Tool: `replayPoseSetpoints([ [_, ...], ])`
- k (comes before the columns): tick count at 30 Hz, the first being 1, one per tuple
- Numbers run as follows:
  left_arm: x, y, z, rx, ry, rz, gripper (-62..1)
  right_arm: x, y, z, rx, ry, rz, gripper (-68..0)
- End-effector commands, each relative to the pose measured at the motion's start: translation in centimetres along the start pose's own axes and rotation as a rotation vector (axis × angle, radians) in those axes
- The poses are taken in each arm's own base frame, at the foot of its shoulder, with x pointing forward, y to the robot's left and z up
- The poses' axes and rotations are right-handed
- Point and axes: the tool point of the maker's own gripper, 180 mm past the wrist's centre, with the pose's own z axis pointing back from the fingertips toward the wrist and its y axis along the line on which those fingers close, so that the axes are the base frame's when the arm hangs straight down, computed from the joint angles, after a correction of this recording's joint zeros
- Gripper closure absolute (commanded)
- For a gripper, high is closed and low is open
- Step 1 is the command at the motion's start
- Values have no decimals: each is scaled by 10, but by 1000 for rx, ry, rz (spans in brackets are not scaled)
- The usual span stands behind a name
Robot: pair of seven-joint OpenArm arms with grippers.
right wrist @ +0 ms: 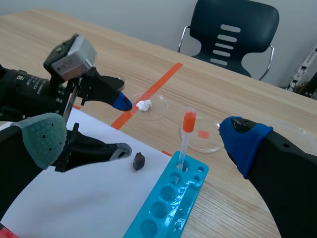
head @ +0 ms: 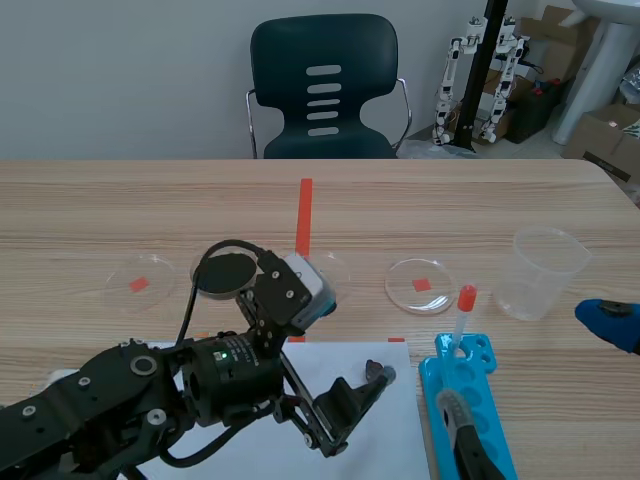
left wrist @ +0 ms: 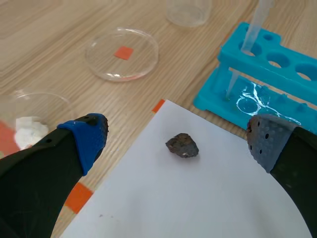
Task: Return to the home posture
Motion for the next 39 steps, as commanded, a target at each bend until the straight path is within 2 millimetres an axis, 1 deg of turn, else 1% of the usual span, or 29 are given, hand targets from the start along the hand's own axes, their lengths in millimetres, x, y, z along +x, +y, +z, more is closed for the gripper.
replayPoseSetpoints([
  [1,11,10,11,30,-42,7,-587,6,-1,-1,4,-23,-2,-655],
  [3,10,24,27,79,-43,11,-587,6,-1,-1,4,-23,-2,-655],
  [5,11,33,45,107,-50,18,-587,6,-1,-1,4,-23,-2,-655],
  [7,14,40,65,137,-66,22,-587,6,-1,-1,4,-23,-2,-655],
  [11,22,48,101,212,-89,27,-587,6,-1,-1,4,-23,-2,-655],
  [14,33,45,124,257,-104,26,-587,6,-1,-1,4,-23,-2,-655],
  [19,60,26,151,281,-148,21,-587,6,-1,-1,4,-23,-2,-655],
  [23,79,10,165,280,-180,21,-587,6,-1,-1,4,-23,-2,-655],
  [28,91,-2,176,282,-177,24,-587,6,-1,-1,4,-23,-2,-655],
  [39,84,-6,191,301,-144,39,-587,6,-1,-1,4,-23,-2,-655],
])
